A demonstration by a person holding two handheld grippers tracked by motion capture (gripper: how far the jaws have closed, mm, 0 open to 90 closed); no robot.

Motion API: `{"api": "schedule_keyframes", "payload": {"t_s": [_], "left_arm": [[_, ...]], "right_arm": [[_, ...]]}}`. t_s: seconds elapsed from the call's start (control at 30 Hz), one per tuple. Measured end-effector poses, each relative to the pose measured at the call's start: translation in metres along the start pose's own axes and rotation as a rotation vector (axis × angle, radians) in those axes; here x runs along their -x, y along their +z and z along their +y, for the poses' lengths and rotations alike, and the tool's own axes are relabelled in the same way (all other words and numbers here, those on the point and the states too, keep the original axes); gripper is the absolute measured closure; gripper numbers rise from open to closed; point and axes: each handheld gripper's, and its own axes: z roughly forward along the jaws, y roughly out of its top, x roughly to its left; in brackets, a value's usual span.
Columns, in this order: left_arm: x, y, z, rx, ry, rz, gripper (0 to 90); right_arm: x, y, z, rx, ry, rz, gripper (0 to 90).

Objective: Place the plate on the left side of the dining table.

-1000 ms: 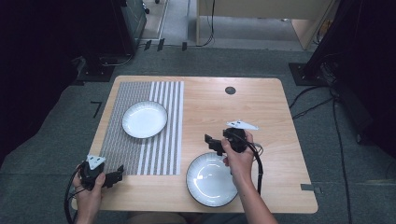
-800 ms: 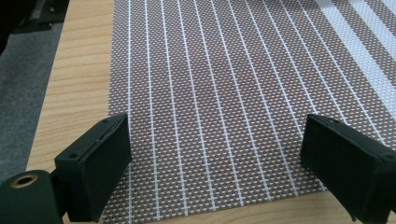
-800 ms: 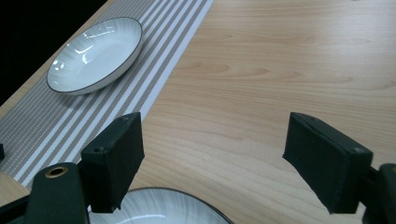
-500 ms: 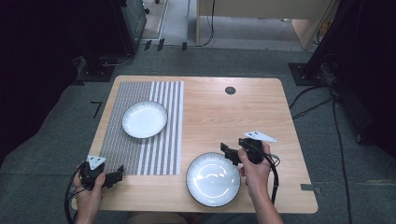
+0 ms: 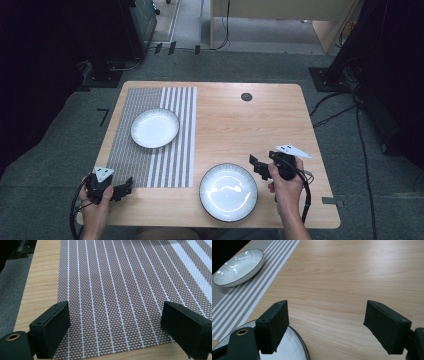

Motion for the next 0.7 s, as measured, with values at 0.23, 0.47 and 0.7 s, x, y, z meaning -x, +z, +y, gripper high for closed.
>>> {"api": "schedule_keyframes", "payload": {"t_s": [0.23, 0.47, 0.7], "left_arm": [[0.000, 0.000, -0.001, 0.001, -0.005, 0.001, 8.6], [0.000, 0.000, -0.001, 0.002, -0.007, -0.001, 8.6], [-0.001, 0.000, -0.001, 0.002, -0.016, -0.005, 8.5]], "right_arm": [[0.019, -0.012, -0.009, 0.013, 0.028, -0.031, 20.0], [0.037, -0.026, -0.018, 0.019, 0.053, -0.066, 20.2], [0.060, -0.044, -0.024, 0.046, 0.091, -0.106, 20.5]]}}
